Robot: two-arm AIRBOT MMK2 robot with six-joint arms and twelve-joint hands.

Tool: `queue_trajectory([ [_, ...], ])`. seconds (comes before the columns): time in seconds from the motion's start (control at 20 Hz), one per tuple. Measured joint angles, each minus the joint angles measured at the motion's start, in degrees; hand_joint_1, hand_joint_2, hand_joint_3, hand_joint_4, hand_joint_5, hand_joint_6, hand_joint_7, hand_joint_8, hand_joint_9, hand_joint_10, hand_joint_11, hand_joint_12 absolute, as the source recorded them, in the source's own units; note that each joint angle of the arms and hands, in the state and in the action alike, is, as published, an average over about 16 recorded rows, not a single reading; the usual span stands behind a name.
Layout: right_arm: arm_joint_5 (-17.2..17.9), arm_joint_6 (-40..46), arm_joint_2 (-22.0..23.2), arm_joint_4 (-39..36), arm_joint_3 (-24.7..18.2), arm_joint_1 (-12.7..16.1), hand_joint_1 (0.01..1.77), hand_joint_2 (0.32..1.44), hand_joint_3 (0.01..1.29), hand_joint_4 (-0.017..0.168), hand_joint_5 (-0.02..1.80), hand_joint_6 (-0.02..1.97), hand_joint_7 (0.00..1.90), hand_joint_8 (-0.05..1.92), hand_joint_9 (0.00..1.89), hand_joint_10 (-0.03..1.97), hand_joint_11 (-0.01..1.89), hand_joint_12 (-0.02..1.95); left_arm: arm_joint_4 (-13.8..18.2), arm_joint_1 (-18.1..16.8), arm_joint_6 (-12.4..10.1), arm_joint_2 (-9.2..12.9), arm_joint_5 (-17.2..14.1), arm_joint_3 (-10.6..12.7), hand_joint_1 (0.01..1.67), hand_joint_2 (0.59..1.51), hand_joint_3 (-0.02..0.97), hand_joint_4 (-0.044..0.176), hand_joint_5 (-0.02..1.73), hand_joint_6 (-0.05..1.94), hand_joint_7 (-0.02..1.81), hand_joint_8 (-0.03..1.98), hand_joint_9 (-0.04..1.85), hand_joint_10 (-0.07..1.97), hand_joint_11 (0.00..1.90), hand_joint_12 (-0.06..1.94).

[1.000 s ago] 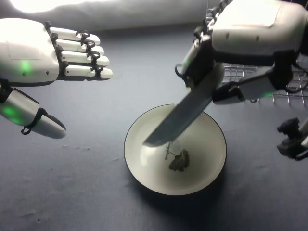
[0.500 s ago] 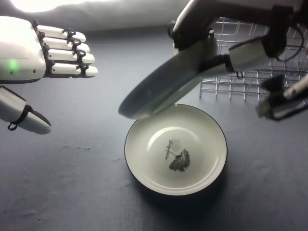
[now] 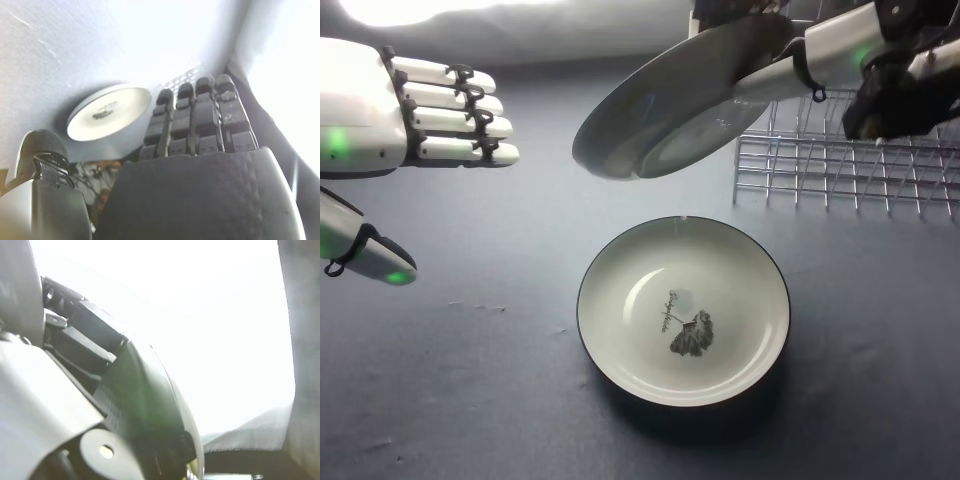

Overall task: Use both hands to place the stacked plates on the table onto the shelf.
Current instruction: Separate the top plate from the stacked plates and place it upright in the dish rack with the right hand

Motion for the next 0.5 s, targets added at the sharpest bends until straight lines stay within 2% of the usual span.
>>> queue_trajectory([
  [0.5, -3.14, -0.12, -0.1, 10.22, 3.54, 2.69, 1.39, 0.99, 0.01, -0.007, 0.98, 0.77, 1.13, 0.72, 1.04, 0.97, 0.89, 0.99, 0.19, -0.19, 0.78, 2.08, -0.69, -2.11, 0.01, 1.064, 0.019, 0.002, 0.02, 0.01, 0.01, 0.01, 0.02, 0.01, 0.01, 0.0],
])
